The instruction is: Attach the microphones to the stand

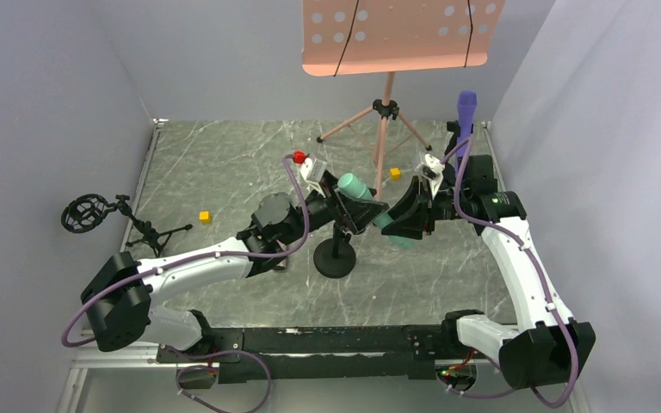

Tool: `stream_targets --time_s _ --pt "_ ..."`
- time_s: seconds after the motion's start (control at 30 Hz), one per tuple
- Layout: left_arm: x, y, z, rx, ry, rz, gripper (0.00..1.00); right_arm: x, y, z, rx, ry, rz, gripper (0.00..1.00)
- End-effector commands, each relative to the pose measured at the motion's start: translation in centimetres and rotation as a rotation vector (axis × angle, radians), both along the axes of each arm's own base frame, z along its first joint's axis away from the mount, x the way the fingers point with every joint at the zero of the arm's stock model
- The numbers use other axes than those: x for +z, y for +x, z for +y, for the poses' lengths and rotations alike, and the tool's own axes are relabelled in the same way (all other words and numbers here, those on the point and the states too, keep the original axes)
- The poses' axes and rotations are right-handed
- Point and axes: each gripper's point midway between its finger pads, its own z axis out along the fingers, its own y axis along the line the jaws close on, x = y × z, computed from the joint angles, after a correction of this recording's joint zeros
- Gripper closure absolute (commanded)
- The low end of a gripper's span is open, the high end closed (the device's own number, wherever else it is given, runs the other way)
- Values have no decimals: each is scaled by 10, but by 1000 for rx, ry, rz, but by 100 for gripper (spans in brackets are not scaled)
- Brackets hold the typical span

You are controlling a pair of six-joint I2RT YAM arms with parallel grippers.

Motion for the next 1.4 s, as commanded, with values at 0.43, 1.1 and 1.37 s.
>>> stream_targets --time_s 0.43,1.1,1.37 --pt "20 -19 -7 -99 30 -76 55 12 -5 3 28 42 -69 88" --pt "38 -6 60 55 138 -207 100 2 20 -40 -211 -29 -183 0" --pt "31 22 96 213 215 -200 100 -17 34 -57 -329 -74 -159 0"
